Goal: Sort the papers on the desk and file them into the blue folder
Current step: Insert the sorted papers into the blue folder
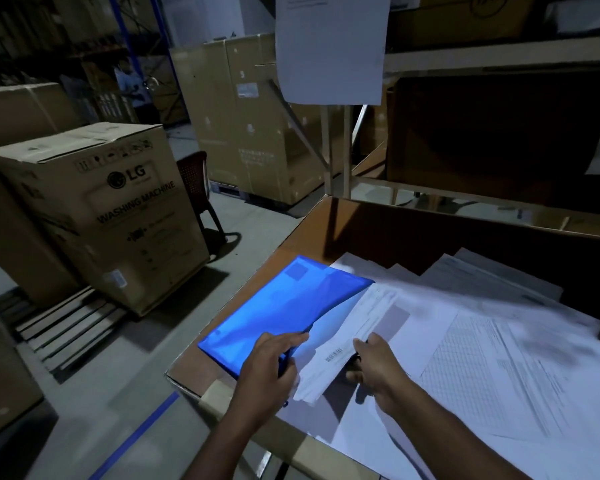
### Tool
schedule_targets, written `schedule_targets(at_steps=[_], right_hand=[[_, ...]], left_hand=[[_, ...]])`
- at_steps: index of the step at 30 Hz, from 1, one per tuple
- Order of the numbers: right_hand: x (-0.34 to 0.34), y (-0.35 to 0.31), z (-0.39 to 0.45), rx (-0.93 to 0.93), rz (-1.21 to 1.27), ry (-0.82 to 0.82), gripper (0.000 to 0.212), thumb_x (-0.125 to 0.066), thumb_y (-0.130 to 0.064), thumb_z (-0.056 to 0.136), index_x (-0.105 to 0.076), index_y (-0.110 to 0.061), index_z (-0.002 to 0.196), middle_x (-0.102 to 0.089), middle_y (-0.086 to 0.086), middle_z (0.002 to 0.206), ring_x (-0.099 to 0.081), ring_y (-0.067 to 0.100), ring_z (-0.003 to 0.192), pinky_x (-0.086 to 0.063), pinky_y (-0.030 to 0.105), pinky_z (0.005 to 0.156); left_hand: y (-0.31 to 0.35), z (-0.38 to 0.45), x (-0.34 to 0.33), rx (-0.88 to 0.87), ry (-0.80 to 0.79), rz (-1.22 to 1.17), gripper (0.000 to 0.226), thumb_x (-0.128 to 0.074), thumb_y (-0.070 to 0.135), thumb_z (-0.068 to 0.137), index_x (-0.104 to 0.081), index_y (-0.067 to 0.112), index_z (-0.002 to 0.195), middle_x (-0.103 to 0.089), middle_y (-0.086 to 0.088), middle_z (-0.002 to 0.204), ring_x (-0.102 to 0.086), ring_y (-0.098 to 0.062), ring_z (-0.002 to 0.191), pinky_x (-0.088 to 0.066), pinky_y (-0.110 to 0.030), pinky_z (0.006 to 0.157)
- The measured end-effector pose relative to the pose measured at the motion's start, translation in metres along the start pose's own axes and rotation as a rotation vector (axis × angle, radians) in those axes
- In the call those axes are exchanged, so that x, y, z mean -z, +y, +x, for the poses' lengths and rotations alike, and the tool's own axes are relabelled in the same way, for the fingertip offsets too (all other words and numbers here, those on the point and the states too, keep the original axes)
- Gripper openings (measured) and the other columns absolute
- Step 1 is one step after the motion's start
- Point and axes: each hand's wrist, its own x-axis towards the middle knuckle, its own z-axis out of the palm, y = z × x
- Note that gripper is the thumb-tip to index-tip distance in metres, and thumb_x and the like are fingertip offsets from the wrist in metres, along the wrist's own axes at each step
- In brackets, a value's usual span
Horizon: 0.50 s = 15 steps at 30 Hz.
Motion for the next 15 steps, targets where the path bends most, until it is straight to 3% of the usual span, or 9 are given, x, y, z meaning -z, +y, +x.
schedule_targets(at_steps=[3, 8, 12, 15], right_hand=[[0.002, 0.000, 0.000, 0.002, -0.078, 0.005, 0.023, -0.032, -0.017, 0.104, -0.052, -0.008, 0.112, -0.051, 0.002, 0.060, -0.039, 0.015, 0.044, -0.035, 0.023, 0.040], [-0.002, -0.011, 0.009, -0.014, -0.085, 0.017, 0.019, -0.036, -0.017, 0.104, -0.052, -0.007, 0.104, -0.045, 0.007, 0.061, -0.040, 0.014, 0.041, -0.033, 0.024, 0.042], [-0.009, -0.014, 0.012, 0.002, -0.054, -0.012, 0.017, -0.047, -0.017, 0.104, -0.050, -0.008, 0.089, -0.050, 0.011, 0.059, -0.042, 0.017, 0.041, -0.034, 0.026, 0.042], [-0.012, -0.010, 0.014, 0.017, -0.126, -0.027, 0.016, -0.049, -0.016, 0.104, -0.054, -0.001, 0.102, -0.059, 0.014, 0.060, -0.044, 0.019, 0.038, -0.037, 0.025, 0.038]], left_hand=[[0.000, 0.000, -0.002, -0.011, 0.013, -0.003, 0.050, -0.066, -0.003, 0.091, -0.073, 0.035, 0.124, -0.062, 0.025, 0.106, -0.060, 0.001, 0.102, -0.053, -0.017, 0.085], [0.003, -0.001, -0.003, -0.035, -0.021, -0.020, 0.048, -0.066, -0.003, 0.092, -0.075, 0.033, 0.122, -0.065, 0.021, 0.108, -0.061, 0.002, 0.105, -0.047, -0.007, 0.082], [0.006, -0.004, -0.005, -0.064, -0.042, -0.019, 0.050, -0.065, -0.004, 0.090, -0.075, 0.033, 0.122, -0.064, 0.025, 0.109, -0.059, 0.005, 0.108, -0.050, -0.009, 0.084], [0.002, -0.004, -0.006, -0.060, -0.022, -0.031, 0.052, -0.064, -0.005, 0.089, -0.075, 0.034, 0.122, -0.065, 0.026, 0.111, -0.059, 0.002, 0.111, -0.053, -0.015, 0.086]])
